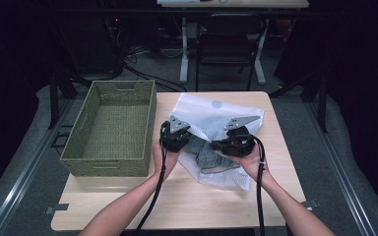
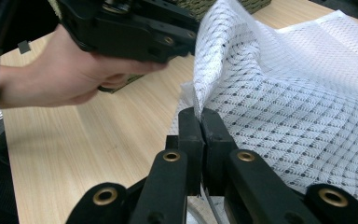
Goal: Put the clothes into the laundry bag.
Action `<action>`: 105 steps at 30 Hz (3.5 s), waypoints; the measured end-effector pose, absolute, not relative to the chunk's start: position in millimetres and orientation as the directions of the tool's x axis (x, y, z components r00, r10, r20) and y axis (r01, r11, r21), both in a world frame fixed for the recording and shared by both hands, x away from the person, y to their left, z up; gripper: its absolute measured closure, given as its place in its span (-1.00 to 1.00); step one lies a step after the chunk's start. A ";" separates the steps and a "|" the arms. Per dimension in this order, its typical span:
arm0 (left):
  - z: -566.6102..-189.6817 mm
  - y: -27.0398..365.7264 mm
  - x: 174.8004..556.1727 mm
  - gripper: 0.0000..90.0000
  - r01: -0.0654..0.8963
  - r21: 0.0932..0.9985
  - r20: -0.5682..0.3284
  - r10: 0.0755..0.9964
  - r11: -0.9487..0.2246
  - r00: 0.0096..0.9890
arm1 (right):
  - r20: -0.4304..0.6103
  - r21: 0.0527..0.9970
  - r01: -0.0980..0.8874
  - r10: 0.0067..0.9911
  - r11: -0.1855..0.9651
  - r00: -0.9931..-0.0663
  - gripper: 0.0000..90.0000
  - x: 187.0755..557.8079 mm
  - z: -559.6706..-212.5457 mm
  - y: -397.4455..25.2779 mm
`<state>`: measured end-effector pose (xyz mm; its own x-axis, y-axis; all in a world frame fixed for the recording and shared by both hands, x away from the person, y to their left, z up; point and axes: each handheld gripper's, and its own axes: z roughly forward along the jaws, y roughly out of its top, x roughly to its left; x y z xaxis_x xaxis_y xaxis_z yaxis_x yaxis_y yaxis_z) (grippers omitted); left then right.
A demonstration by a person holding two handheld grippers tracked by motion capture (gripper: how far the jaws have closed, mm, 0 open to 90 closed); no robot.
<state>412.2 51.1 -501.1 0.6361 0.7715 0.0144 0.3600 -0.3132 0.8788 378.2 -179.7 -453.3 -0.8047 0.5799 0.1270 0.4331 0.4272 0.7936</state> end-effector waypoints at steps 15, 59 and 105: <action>-477.0 83.0 361.5 0.96 0.293 0.840 0.114 0.676 -0.457 0.728 | 0.116 0.790 0.425 0.573 0.442 -0.811 0.97 373.7 -449.3 -183.8; -535.1 87.0 333.0 0.97 0.271 0.628 0.184 0.477 -0.730 0.860 | 0.033 0.611 0.430 0.521 0.664 -0.853 0.96 345.5 -501.1 -173.8; -484.1 127.5 321.9 -0.68 0.389 0.686 0.003 0.537 -0.615 0.844 | 0.048 0.596 0.476 0.563 0.647 -0.825 -0.99 347.5 -490.7 -204.2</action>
